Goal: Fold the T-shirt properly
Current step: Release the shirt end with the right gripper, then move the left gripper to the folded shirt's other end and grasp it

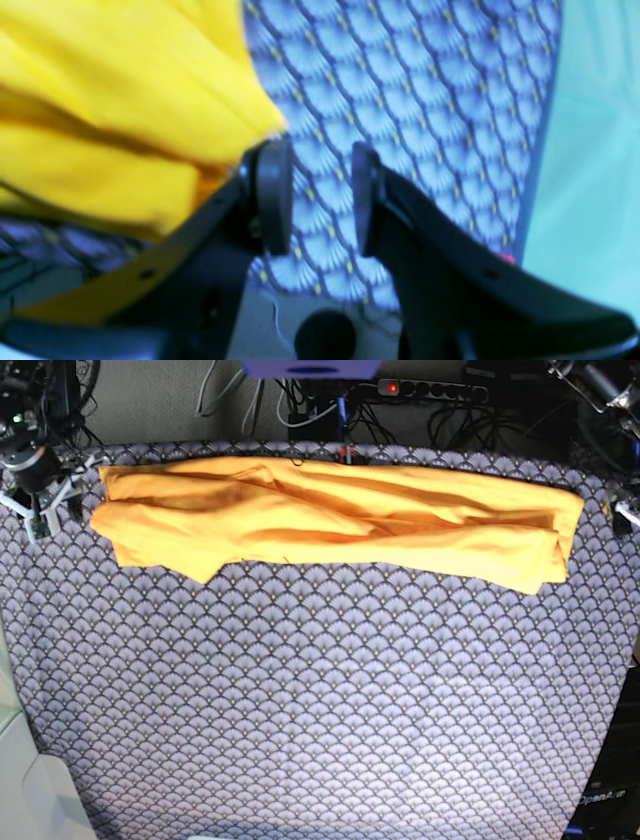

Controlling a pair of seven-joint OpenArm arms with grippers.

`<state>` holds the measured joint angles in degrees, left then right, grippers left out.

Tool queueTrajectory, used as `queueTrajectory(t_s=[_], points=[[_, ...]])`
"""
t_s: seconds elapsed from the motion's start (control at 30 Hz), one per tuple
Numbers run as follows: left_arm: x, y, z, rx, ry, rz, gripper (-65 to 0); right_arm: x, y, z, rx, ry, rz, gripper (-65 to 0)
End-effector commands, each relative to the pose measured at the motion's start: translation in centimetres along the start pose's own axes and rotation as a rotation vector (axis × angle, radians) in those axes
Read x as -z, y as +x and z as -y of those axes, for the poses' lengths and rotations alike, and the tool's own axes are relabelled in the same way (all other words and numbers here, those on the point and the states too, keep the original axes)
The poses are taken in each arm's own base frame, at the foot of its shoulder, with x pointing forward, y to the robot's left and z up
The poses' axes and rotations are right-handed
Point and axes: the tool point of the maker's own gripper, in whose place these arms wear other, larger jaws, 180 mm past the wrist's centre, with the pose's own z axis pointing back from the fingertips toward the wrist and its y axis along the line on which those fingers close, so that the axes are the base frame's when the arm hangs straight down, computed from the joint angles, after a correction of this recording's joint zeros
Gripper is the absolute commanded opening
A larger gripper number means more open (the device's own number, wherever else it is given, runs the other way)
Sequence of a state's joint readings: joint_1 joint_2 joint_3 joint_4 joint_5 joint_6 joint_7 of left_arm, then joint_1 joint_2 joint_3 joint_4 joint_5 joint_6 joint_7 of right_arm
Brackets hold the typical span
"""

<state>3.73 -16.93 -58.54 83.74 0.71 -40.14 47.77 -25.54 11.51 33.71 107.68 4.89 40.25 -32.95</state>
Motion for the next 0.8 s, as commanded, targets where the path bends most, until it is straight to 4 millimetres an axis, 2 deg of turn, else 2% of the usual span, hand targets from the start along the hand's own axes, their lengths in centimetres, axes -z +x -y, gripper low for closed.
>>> queueTrajectory(t_s=[0.0, 0.17, 0.3, 0.37, 0.47, 0.6, 0.67, 0.77], points=[[-0.3, 2.7, 0.0, -0.012, -0.005, 0.088, -7.9, -0.5, 1.1, 0.4, -0.011, -0.016, 0.038, -44.0], [0.4, 5.5, 2.1, -0.073, -0.05, 0.13, -7.9, -0.3, 1.4, -0.6, -0.009, 0.003, 0.047, -44.0], [1.2, 8.8, 4.3, -0.059, -0.101, 0.131, -7.9, -0.3, 1.4, -0.7, -0.009, 0.006, 0.047, -44.0], [1.5, 10.0, 6.1, -0.024, -0.137, 0.139, -7.9, -0.3, 1.4, -0.7, -0.01, 0.005, 0.046, -44.0], [1.9, 11.1, 10.3, 0.02, -0.213, 0.151, -8.0, -0.3, 1.4, -0.7, -0.009, 0.006, 0.046, -44.0], [2.3, 10.5, 14.1, 0.052, -0.287, 0.131, -8.2, -0.3, 1.5, -0.6, -0.011, 0.003, 0.047, -44.0], [2.5, 9.6, 15.2, 0.066, -0.308, 0.112, -8.2, -0.3, 1.5, -0.6, -0.011, 0.003, 0.047, -44.0], [2.5, 8.9, 15.3, 0.077, -0.311, 0.094, -8.3, -0.3, 1.5, -0.5, -0.012, 0.001, 0.048, -44.0]])
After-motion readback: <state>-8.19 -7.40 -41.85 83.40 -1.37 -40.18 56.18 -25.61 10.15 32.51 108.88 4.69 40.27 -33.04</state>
